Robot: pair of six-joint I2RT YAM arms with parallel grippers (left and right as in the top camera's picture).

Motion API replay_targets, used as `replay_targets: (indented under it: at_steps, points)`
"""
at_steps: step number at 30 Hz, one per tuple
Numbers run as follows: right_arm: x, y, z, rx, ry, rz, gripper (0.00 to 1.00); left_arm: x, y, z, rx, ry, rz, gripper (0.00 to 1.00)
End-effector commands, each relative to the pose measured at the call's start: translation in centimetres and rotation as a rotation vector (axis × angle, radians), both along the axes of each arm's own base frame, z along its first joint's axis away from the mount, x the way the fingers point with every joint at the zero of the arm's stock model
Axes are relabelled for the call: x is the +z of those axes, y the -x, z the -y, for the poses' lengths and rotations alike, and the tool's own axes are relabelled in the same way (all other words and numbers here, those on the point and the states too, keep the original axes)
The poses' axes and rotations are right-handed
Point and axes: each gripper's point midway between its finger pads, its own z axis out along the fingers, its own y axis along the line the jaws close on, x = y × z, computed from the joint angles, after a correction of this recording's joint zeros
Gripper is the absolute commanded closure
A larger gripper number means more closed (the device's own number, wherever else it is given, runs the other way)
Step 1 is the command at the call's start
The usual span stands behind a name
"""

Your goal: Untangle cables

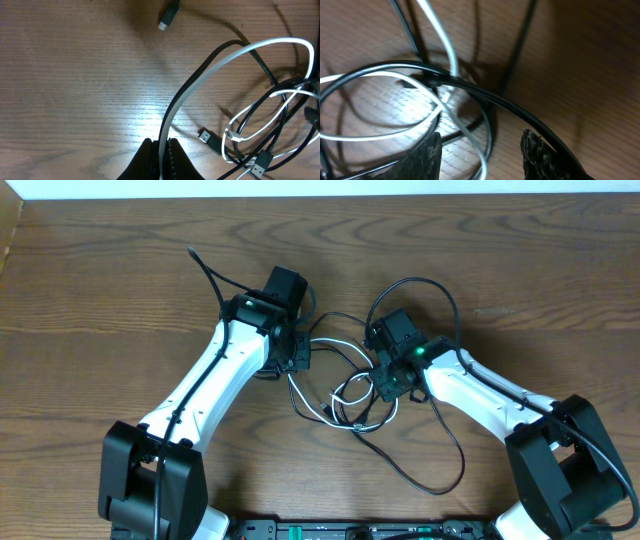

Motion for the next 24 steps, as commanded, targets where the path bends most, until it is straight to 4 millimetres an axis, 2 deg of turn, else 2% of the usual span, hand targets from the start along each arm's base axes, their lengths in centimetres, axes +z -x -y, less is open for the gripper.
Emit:
replay_targets:
  at_steps: [1, 7, 16, 24]
  points:
    - [-0.1, -0.5, 0.9, -0.053, 0.014, 0.003, 0.53, 0.1, 0.0, 0.0, 0.011, 0.002, -0.003, 0.92]
    - [-0.1, 0.6, -0.4, -0.028, -0.053, -0.051, 0.6, 0.1, 0.0, 0.0, 0.011, 0.003, -0.003, 0.92]
    - [-0.4, 1.5, 0.2, -0.04, -0.033, -0.089, 0.65, 0.1, 0.1, -0.1, 0.011, 0.001, -0.006, 0.93]
    - [-0.8, 2.0, 0.5, -0.04, -0.024, -0.105, 0.65, 0.1, 0.1, -0.1, 0.011, 0.001, -0.006, 0.93]
